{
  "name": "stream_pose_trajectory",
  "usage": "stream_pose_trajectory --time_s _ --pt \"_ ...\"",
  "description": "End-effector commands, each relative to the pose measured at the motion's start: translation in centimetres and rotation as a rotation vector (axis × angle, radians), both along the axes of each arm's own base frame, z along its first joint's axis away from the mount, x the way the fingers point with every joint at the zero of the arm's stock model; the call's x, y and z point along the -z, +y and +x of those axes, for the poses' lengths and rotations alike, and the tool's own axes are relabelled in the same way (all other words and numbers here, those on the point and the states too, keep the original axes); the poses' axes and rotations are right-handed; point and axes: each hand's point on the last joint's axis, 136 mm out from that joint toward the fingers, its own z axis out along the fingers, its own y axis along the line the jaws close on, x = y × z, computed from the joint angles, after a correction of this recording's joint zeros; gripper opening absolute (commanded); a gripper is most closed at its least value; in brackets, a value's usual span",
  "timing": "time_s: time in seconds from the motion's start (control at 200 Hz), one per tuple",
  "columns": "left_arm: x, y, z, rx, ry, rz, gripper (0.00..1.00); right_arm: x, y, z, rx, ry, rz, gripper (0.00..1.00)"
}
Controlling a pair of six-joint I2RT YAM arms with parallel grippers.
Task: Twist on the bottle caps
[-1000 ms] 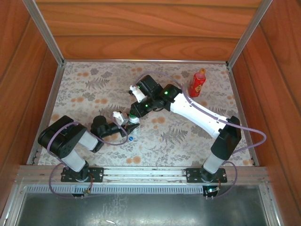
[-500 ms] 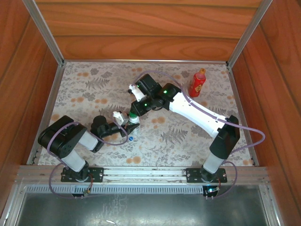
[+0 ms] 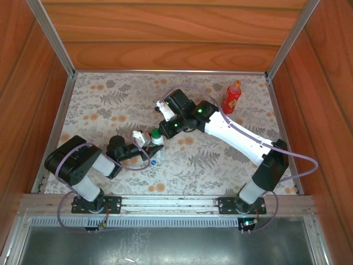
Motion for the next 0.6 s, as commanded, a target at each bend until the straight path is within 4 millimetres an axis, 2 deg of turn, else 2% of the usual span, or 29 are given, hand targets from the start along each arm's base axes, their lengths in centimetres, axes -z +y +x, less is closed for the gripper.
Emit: stream_pose_trajectory --time_s 0.0,0.08,0.175,0.24,0.335,0.58,0.595 --pt "1.4 -0.3 -0.6 0.028 0.050 0.028 0.57 -0.4 -0.1 -1.9 -0.029 0.070 0.039 0.20" --pt "1.3 -0.4 -0.5 0.030 0.049 0.028 0.57 -1.0 0.1 -2.1 -0.033 0.068 0.067 0.20" --pt "1.3 -0.4 -0.6 0.032 0.049 0.028 0.57 -1.5 -0.2 -1.5 -0.008 0.032 0.077 0.20" --pt "1.3 -0.4 -0.6 0.031 0.050 0.027 0.57 -1.9 -0.3 -0.7 0.011 0.008 0.086 0.24" --pt "1.3 -0.4 -0.6 0.032 0.051 0.027 0.57 -1.9 -0.1 0.5 0.031 0.003 0.100 0.31" --pt "1.3 -0.3 -0.6 0.030 0.049 0.027 0.57 -2.0 0.9 2.2 -0.001 0.013 0.097 0.32" --pt "1.3 -0.3 -0.6 0.030 0.049 0.027 0.57 -0.9 1.1 2.4 -0.005 0.031 0.079 0.32"
